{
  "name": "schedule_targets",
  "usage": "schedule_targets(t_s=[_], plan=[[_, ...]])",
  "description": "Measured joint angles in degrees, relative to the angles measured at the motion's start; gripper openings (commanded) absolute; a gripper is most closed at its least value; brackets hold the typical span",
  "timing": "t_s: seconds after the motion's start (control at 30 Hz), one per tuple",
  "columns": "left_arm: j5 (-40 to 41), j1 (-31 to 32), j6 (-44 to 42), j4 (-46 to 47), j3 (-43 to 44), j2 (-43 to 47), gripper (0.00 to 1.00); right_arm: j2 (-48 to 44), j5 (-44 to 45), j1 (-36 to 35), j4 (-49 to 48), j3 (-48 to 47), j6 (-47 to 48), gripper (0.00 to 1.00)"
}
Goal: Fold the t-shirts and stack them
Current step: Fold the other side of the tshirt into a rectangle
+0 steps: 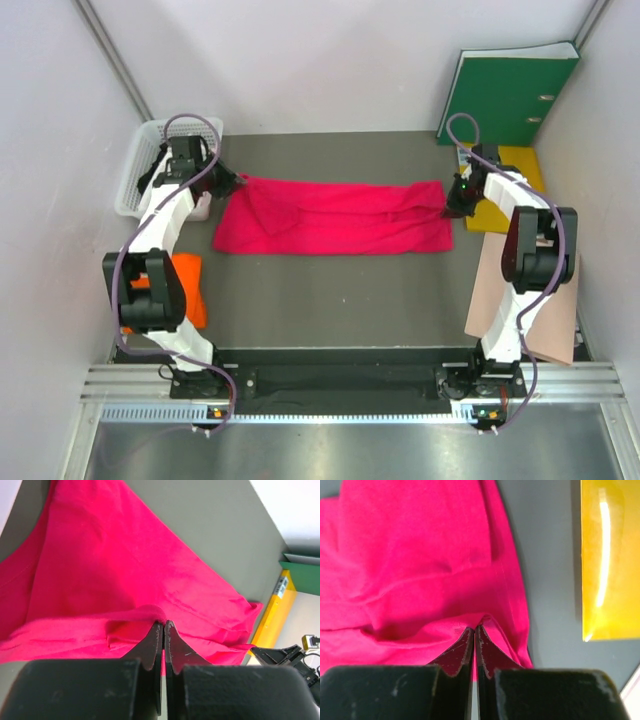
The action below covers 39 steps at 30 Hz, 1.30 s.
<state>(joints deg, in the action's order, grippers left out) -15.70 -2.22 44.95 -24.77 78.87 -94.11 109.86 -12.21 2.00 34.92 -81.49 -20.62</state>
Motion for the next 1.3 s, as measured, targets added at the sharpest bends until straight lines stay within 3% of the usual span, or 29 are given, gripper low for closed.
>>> schedule_targets(t_s=[0.47, 0.5, 0.53, 0.57, 0.6, 0.63, 0.67, 0.7, 0.77, 0.8, 1.0, 1.2, 1.3], plan=[[2.6, -0.5, 0.24, 0.57, 2.45, -2.62, 0.0, 2.29, 0.37, 0.02, -0.66, -3.45, -1.36, 0.0], [3.02, -0.57, 0.37, 0.55, 2.45, -2.62, 0.0, 2.29, 0.52, 0.04, -0.68, -3.45, -1.51, 0.04], [3.32, -0.68, 0.42, 0.46, 2.51, -2.71, 0.0, 2.34, 0.66, 0.04, -0.7, -3.48, -1.6, 0.14], [3.61, -0.79, 0.44, 0.28, 2.78, -2.93, 0.0, 2.47, 0.85, 0.04, -0.63, -3.63, -1.75, 0.27], [3.89, -0.9, 0.46, 0.22, 3.1, -3.3, 0.02, 2.95, 1.14, 0.04, -0.63, -4.07, -1.79, 0.49], [4.24, -0.96, 0.5, -0.11, 3.67, -3.87, 0.07, 3.56, 1.53, 0.04, -0.7, -4.52, -2.1, 0.58], [4.7, -1.05, 0.59, -0.26, 4.46, -4.74, 0.21, 4.31, 1.84, 0.04, -0.74, -5.01, -2.23, 0.65], [5.09, -1.11, 0.66, -0.61, 5.49, -5.9, 0.5, 4.9, 2.21, 0.04, -0.87, -5.2, -2.05, 0.76], [5.29, -1.29, 0.37, -1.29, 8.02, -9.03, 0.85, 5.2, 2.8, 0.04, -0.96, -4.98, -2.08, 0.83], [5.14, -1.42, 0.22, -1.44, 9.68, -11.13, 0.99, 5.01, 3.1, 0.02, -1.14, -4.52, -1.99, 0.88], [4.09, -1.64, -1.97, -2.82, 15.15, -18.6, 0.99, -2.32, 3.87, -0.17, -3.32, 2.05, -1.92, 0.89], [1.31, -1.25, -4.13, -1.46, 10.21, -11.45, 0.98, -12.9, 3.98, -0.33, -4.61, 6.45, -1.92, 0.88], [-0.48, -0.37, -4.13, -0.02, 4.72, -5.68, 0.87, -14.8, 3.93, -0.33, -5.53, 7.78, -1.95, 0.88]])
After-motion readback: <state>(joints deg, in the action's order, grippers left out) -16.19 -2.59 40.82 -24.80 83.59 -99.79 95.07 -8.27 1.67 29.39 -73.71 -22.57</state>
